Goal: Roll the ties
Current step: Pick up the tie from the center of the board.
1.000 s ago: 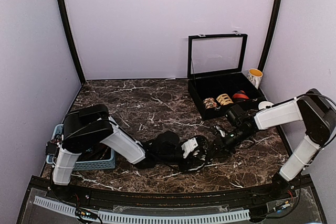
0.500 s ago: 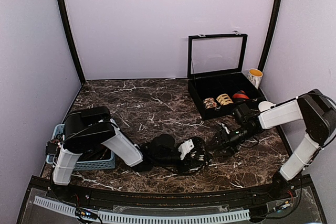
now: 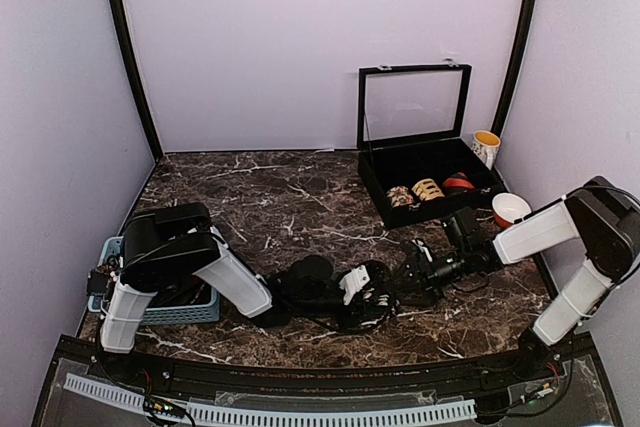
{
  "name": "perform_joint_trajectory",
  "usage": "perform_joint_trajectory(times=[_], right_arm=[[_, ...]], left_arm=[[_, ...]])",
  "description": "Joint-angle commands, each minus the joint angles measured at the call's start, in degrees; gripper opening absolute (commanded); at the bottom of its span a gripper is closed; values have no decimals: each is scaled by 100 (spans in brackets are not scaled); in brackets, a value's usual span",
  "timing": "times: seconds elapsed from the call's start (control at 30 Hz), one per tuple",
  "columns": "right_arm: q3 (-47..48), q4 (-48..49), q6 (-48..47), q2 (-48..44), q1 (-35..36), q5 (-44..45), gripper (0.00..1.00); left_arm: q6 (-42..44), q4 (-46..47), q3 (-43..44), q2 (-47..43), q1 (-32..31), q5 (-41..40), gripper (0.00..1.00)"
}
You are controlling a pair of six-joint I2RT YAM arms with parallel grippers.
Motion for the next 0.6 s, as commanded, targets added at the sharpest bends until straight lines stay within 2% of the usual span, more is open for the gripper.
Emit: perform_joint_trajectory(times=[0.0, 0.13, 0.2, 0.27, 0.43, 0.5, 0.57], right_arm=[[18, 454, 271, -53, 232, -22, 70], [72, 315, 180, 14, 324, 106, 62], [133, 84, 30, 211, 326, 252, 54], [170, -76, -53, 264, 326, 371, 43], [208, -439, -268, 360, 326, 632, 3], [188, -453, -278, 345, 326, 692, 0], [179, -529, -321, 307, 321, 769, 0]], left_arm=[[-12, -820, -132, 243, -31, 169, 30], [-24, -842, -136, 244, -32, 175, 30], [-27, -838, -128, 240, -31, 186, 30], [-22, -844, -124, 244, -31, 180, 30], [46, -900, -58, 223, -32, 188, 32], [50, -935, 2, 182, -32, 129, 38], [54, -1098, 127, 123, -31, -78, 51]])
